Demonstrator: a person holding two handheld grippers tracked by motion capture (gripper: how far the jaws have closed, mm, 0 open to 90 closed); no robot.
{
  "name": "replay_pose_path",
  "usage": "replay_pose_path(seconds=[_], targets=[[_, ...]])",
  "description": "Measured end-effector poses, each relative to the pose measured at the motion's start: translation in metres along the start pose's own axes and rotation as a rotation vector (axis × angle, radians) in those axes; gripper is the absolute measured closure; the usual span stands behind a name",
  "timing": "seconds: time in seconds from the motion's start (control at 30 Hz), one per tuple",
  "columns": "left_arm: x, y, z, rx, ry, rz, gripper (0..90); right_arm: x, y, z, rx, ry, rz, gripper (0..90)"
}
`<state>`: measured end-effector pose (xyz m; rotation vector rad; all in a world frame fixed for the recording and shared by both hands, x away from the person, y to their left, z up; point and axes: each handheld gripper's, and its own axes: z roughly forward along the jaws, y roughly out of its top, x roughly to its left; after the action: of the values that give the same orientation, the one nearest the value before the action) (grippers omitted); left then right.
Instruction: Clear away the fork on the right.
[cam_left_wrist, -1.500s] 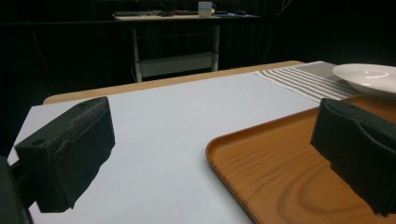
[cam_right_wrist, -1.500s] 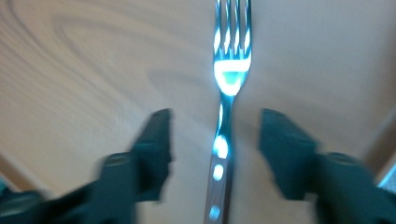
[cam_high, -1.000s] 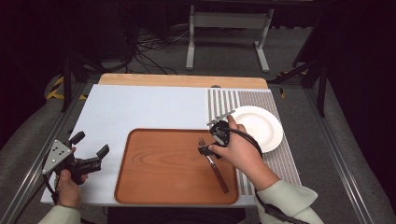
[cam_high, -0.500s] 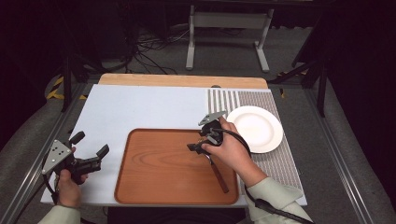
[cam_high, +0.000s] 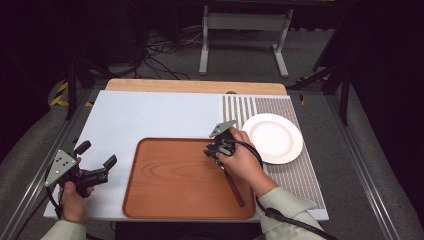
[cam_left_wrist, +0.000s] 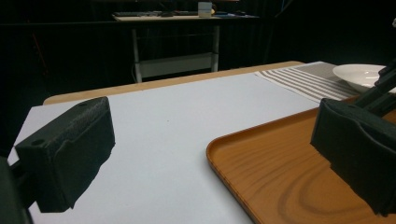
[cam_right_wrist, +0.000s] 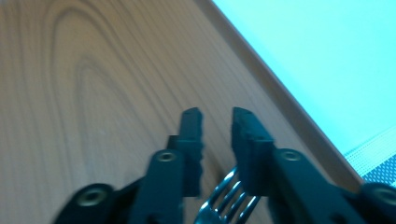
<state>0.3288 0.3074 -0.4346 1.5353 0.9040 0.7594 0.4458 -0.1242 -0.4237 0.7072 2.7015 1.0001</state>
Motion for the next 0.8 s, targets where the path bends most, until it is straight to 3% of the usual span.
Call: replay_pose_path(seconds=[0.17,0.57,0.8], targets=[[-0.0001,0.0001,-0.0001,-0.001,0.0,0.0,0.3,-0.0009,-0.0042,0.0062,0.026,0.01,-0.012,90.0],[-0.0004,0.0004,-0.0004,-0.003,0.002,-0.004,0.3,-0.0023,-0.0069,0.0093,0.055,-0.001,-0.023,90.0],[0.0,0.0001,-0.0001,-0.002,0.002,-0.003,0.3,-0.0069,-0.01,0.0064,0.068,-0.036,-0.018,90.0]])
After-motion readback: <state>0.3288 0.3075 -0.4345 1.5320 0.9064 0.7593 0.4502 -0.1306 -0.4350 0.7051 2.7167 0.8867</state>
